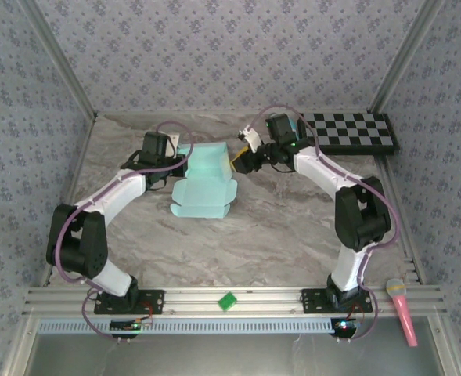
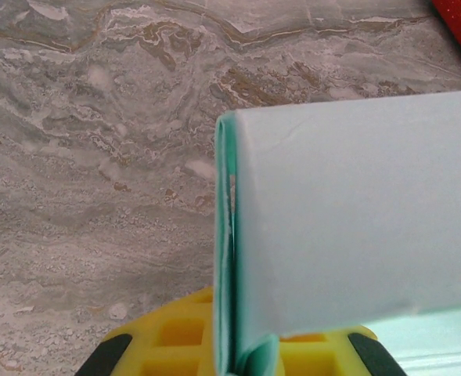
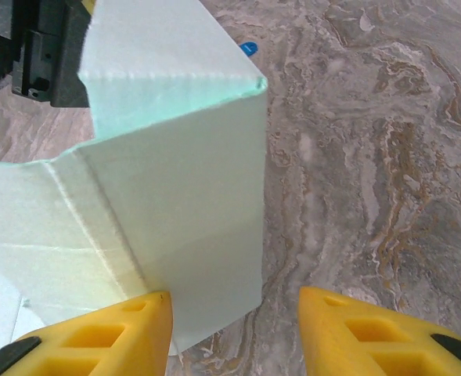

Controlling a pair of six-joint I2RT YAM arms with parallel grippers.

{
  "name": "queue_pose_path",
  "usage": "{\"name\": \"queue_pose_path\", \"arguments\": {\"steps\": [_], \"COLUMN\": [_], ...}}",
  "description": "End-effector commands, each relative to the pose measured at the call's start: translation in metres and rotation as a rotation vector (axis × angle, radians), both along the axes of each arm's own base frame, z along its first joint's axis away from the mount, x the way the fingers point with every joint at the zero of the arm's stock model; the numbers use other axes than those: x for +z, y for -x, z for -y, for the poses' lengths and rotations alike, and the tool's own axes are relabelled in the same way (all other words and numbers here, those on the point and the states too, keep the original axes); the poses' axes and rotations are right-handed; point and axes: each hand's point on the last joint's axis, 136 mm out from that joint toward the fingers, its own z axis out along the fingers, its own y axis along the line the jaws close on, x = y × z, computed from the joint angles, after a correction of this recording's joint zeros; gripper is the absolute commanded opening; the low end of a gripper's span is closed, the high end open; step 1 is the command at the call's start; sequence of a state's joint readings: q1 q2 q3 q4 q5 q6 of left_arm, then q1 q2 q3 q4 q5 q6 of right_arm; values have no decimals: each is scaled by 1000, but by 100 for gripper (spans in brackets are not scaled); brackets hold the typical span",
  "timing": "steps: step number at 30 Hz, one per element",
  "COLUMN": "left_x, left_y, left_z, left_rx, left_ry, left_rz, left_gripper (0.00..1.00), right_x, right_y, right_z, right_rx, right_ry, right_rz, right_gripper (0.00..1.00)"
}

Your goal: Fold the paper box

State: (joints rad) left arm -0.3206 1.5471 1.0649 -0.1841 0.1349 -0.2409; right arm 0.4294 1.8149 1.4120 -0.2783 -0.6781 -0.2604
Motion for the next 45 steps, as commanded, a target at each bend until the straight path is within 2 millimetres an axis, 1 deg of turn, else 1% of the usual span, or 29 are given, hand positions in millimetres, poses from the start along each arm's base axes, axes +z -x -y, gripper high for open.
{"name": "queue_pose_path", "arguments": {"steps": [1,7,12,23,25,29,33,34,38,41,45], "left_x": [13,12,10,8,9,12,16,17,21,24,26], "left_y": [-7,-8,-9,-10,-10,-8,-6,-5,-2,0,2], "left_z": [4,3,0,-3,-1,2,6,7,9,9,7], "left_rx": [6,18,31,44,32,16,8,5,-5,-7,-10], "left_ry": [25,17,3,-10,-5,13,39,46,61,61,55], "left_rz": [18,13,11,2,5,7,4,2,-1,1,6], "left_gripper": [0,0,0,0,0,0,0,0,0,0,0], "right_x": [6,6,4,8,5,1,-4,-6,-11,-14,-19], "right_y": [5,13,18,29,28,21,9,3,-15,-23,-28], "right_z": [-12,-21,-23,-31,-31,-33,-36,-36,-33,-30,-28], "right_rx": [57,99,122,182,177,162,109,76,-14,-52,-76], "right_ry": [-21,-19,-13,-29,-20,-13,17,30,54,70,89], "right_rz": [-9,-22,-32,-42,-43,-47,-16,-4,28,45,50], "right_gripper": [47,43,39,38,39,38,41,43,43,44,43]}}
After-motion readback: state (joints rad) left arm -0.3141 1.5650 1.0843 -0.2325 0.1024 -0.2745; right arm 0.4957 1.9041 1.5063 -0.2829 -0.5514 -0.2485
